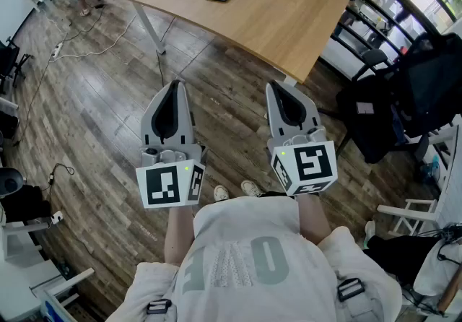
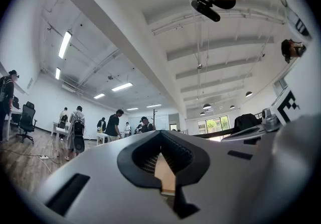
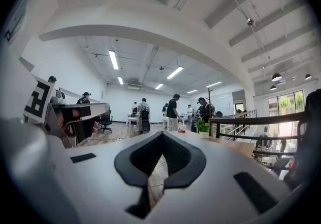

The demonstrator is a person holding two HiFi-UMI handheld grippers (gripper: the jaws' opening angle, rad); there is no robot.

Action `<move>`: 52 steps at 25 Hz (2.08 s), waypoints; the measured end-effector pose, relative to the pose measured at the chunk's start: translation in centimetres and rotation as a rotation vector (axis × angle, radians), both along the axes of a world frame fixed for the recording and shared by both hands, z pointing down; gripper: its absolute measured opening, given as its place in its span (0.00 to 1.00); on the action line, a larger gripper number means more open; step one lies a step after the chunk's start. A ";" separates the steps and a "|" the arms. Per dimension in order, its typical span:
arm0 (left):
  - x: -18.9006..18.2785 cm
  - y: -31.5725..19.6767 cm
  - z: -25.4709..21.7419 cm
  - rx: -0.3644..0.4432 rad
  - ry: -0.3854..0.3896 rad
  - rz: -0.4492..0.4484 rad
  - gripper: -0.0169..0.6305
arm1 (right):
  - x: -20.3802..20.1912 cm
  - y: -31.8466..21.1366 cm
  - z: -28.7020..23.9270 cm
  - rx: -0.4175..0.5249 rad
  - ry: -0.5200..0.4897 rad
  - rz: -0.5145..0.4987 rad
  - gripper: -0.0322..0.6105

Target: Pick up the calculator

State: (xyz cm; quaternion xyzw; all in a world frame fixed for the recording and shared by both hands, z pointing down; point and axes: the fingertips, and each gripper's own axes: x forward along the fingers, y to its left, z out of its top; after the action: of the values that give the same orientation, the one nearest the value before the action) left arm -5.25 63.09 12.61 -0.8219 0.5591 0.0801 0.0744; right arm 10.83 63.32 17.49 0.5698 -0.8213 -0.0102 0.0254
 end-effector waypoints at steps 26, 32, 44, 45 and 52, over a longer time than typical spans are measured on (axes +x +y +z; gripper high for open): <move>-12.0 -1.0 2.1 -0.031 0.029 -0.044 0.04 | -4.3 0.0 1.1 -0.007 -0.112 -0.002 0.08; -11.4 -4.8 3.7 0.008 0.029 -0.016 0.04 | -4.4 -5.2 2.7 0.047 -0.120 -0.042 0.08; -9.0 -26.2 1.2 -0.002 -0.021 -0.030 0.04 | -1.3 -25.9 -2.6 0.089 -0.151 -0.083 0.08; -8.9 -28.0 0.7 0.005 -0.018 -0.040 0.04 | -1.0 -27.9 -3.3 0.091 -0.154 -0.088 0.08; -7.2 -39.4 -0.7 0.017 -0.001 -0.075 0.04 | -0.7 -39.9 -3.4 0.046 -0.102 -0.114 0.08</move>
State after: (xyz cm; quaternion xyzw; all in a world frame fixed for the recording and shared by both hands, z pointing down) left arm -12.44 23.72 11.88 -0.7996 0.5889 0.0816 0.0849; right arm 10.10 23.47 14.10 0.5222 -0.8523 -0.0015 -0.0302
